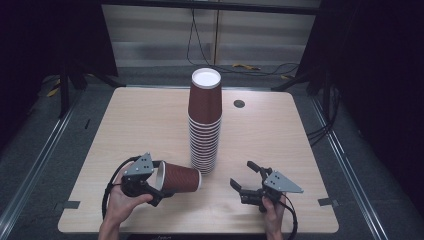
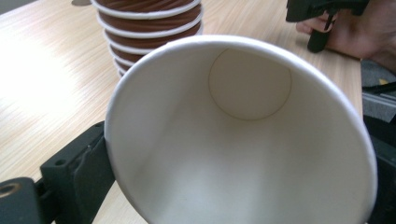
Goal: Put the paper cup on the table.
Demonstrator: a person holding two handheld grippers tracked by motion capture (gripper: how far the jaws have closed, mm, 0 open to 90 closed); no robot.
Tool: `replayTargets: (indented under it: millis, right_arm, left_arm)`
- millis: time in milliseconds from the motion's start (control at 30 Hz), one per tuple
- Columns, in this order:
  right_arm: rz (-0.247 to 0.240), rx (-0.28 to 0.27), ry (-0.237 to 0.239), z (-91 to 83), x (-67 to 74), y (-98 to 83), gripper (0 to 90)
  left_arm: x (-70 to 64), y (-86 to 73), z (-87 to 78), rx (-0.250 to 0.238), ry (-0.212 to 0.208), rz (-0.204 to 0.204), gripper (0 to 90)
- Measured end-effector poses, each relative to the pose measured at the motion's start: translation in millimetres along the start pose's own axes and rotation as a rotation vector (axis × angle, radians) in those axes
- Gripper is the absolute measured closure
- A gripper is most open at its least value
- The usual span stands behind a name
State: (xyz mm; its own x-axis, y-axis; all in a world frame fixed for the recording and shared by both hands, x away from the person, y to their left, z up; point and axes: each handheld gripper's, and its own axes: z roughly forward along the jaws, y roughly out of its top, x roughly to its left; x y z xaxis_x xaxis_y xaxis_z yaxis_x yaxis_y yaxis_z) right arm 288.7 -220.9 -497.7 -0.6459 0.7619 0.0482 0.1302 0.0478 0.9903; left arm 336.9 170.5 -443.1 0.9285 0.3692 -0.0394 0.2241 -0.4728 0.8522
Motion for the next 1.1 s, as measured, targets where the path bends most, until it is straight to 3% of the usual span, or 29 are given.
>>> replayTargets:
  millis: [67, 133, 300, 433, 667, 1033, 1100]
  right_arm:
    - [-0.001, -0.010, -0.024, 0.1, 0.3, -1.7, 12.5]
    - [-0.003, -0.015, -0.026, -0.1, 0.6, -2.2, 12.5]
    - [-0.008, -0.041, -0.045, -0.1, 1.1, -4.6, 12.6]
    - [-0.021, -0.064, -0.053, -1.6, 2.4, -5.6, 12.6]
    - [-0.044, -0.108, -0.051, -5.7, 4.6, -7.8, 12.3]
    - [-0.044, -0.111, -0.057, -6.1, 5.0, -8.1, 12.5]
    - [-0.044, -0.111, -0.058, -6.1, 5.0, -8.0, 12.5]
  left_arm:
    - [4.7, 0.6, -5.4, 0.007, 0.026, 0.004, 4.0]
    - [8.6, 0.1, -10.1, 0.010, 0.047, -0.019, 4.0]
    - [18.6, 0.3, -16.6, 0.013, 0.056, -0.047, 4.0]
    - [27.6, 6.1, -19.6, 0.069, 0.086, -0.053, 4.0]
    - [35.2, 13.0, -22.9, 0.102, 0.093, -0.053, 3.9]
    - [50.4, 26.4, -35.6, 0.189, 0.127, -0.049, 3.9]
    - [51.6, 28.2, -36.2, 0.186, 0.140, -0.064, 3.9]
